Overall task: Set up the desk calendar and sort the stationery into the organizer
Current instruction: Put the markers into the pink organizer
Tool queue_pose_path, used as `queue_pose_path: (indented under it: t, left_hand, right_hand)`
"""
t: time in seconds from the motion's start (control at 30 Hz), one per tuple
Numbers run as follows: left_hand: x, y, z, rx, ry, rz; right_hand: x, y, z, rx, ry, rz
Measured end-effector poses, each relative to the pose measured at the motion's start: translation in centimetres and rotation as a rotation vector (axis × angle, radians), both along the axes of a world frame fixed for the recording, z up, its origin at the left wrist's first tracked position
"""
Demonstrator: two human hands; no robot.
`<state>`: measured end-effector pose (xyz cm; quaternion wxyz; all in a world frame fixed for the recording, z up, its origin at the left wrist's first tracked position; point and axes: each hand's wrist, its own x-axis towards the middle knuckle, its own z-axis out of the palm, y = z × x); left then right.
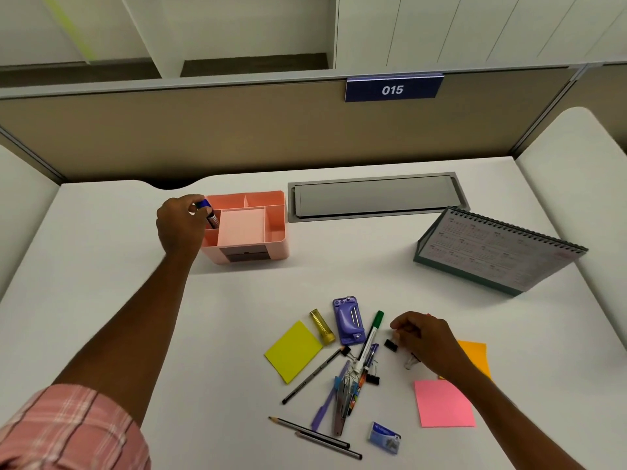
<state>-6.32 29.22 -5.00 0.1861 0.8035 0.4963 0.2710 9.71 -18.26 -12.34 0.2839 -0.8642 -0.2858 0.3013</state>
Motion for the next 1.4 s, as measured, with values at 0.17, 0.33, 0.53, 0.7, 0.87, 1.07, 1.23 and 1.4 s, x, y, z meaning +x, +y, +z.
queue_pose_path:
  t: [0.17,0.33,0.53,0.7,0.87,1.07,1.23,1.4]
  left_hand:
    - [-0.2,0.1,-0.2,-0.013,0.054,0.0]
    - [0.0,-0.5,0.1,-0.019,0.044,0.043]
    - [2.1,-5.1,1.7,0.018,-0.008,-0.07]
    - [4.3,-12.6,1.7,-0.02,-0.109,-0.333]
    - [5.3,-20.5,-0.4,-0.189,-0.136,-0.567]
    - [4.8,-25.8,-3.0,-0.398,-0.005,-0.596]
    - [3.9,-26.7,-3.2,-0.464,0.044,-0.613]
    - [2.9,-25.7,-3.3,-0.536,0.025,-0.568]
  right_hand:
    - [0.0,-0.3,-0.1,0.005,-0.001,0.002]
    - [0.0,-0.7,-0.5,0.001,-0.004,-0.006]
    - [-0.3,-0.3,-0.3,0.015,-0.046,-0.008]
    - [-1.0,0.1,-0.2,0.002,-0.048,-0.04]
    - [-1.4,2.1,0.0,0.008,-0.087,-0.183]
    - [-1.8,6.1,-0.7,-0.101,-0.117,-0.248]
    - [-2.0,7.0,-1.2,-0.162,-0.171,-0.225]
    - [-0.6,6.7,0.1,-0.098,-0.093,-0.218]
